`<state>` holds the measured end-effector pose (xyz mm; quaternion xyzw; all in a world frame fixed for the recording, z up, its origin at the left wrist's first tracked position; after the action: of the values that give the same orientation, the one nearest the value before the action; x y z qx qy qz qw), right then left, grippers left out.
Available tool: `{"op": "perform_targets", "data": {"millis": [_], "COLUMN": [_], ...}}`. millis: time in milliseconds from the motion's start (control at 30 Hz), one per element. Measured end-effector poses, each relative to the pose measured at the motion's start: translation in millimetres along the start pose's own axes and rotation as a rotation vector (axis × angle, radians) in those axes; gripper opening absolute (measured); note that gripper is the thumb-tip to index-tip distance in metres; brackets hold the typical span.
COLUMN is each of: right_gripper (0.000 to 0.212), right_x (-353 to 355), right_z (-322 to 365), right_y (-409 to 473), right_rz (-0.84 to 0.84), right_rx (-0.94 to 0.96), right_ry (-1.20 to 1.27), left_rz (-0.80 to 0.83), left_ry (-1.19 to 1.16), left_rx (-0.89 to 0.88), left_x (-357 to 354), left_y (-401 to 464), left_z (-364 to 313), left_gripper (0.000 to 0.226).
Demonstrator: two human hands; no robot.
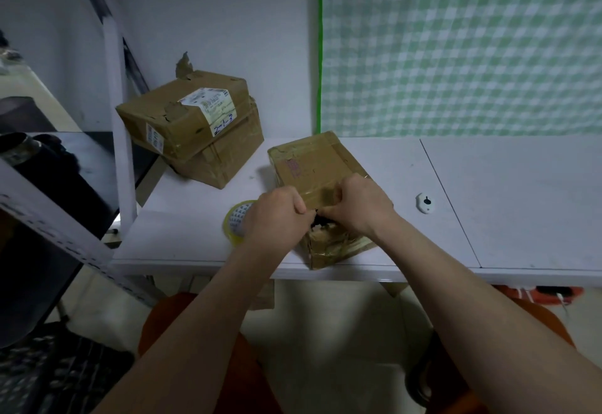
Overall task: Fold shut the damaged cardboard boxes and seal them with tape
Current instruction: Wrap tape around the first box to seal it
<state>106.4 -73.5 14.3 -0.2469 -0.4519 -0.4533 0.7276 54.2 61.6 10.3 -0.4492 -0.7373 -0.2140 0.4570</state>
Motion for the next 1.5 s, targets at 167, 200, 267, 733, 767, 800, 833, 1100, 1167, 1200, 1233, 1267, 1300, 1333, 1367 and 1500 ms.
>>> {"op": "perform_targets", "data": {"millis": [167,200,267,733,767,800,833,1100,1167,1200,1233,1267,1300,1333,1367,1500], "right_gripper": [0.046,0.045,0.04,0.016,0.013,0.009,0.009,0.01,0.017,0.018,0.016,0.014,0.013,0.015,0.018,0.034], "right_x": [-8.6,-10.5,-12.4,-3.2,-3.6,-3.7,-3.1,5.5,9.1,12.8,16.1,17.5,17.5,16.6,14.3,-0.2], "right_z": [4.5,5.6,7.6,5.6,5.0,3.8,2.8,-16.2,-24.1,-26.5,-27.9,-28.3,-26.3,-21.2,-14.9,-8.3], "right_y": [13.3,14.8,16.9,3.6,3.5,3.6,3.3,-7.3,-14.1,-17.7,-21.1,-23.9,-26.6,-28.4,-29.5,-28.9], "right_rz": [0.181,0.193,0.192,-0.048,-0.059,-0.066,-0.069,-0.024,-0.041,-0.051,-0.043,-0.01,0.046,0.112,0.177,0.357], "right_rx": [0.008,0.015,0.042,0.184,0.185,0.184,0.181,0.161,0.147,0.144,0.139,0.137,0.144,0.174,0.217,0.248], "right_ry": [-0.155,-0.192,-0.235,-0.092,-0.069,-0.045,-0.023,0.241,0.385,0.448,0.493,0.526,0.544,0.533,0.495,0.059], "left_rz": [0.045,0.028,-0.006,-0.29,-0.281,-0.265,-0.236,-0.024,0.079,0.119,0.14,0.154,0.169,0.183,0.199,0.272], "left_ry": [0.112,0.134,0.173,0.059,0.041,0.016,-0.003,-0.242,-0.362,-0.409,-0.421,-0.395,-0.348,-0.297,-0.254,-0.163], "left_rx": [-0.065,-0.098,-0.156,-0.484,-0.472,-0.446,-0.416,-0.311,-0.325,-0.34,-0.365,-0.401,-0.437,-0.464,-0.475,-0.463], "left_x": [2.0,3.0,2.4,-6.3,-6.6,-6.6,-7.8,-13.6,-13.1,-11.3,-9.2,-7.5,-7.5,-8.9,-10.7,-17.9], "left_y": [2.4,2.3,1.8,-11.9,-11.3,-10.4,-9.4,-13.4,-15.1,-14.5,-12.3,-9.5,-6.5,-3.8,-2.5,-6.6], "left_z": [-9.5,-13.4,-21.5,-15.2,-13.6,-11.8,-9.9,-10.0,-7.9,-5.5,-2.4,0.5,3.1,5.3,6.4,3.7], "left_gripper": [0.03,0.031,0.03,0.01,0.01,0.009,0.01,0.01,0.013,0.017,0.022,0.029,0.036,0.043,0.048,0.039]}}
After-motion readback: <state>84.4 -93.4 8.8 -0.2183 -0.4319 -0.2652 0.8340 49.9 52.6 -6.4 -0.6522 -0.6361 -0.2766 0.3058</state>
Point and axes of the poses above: each hand's wrist, its own y-axis towards the middle knuckle, its own x-axis out of the back of the hand, z = x × y, the point moved 6 cm from there along y, towards the middle knuckle, and after that the axes turned 13 degrees about x, right-handed, at the moved point
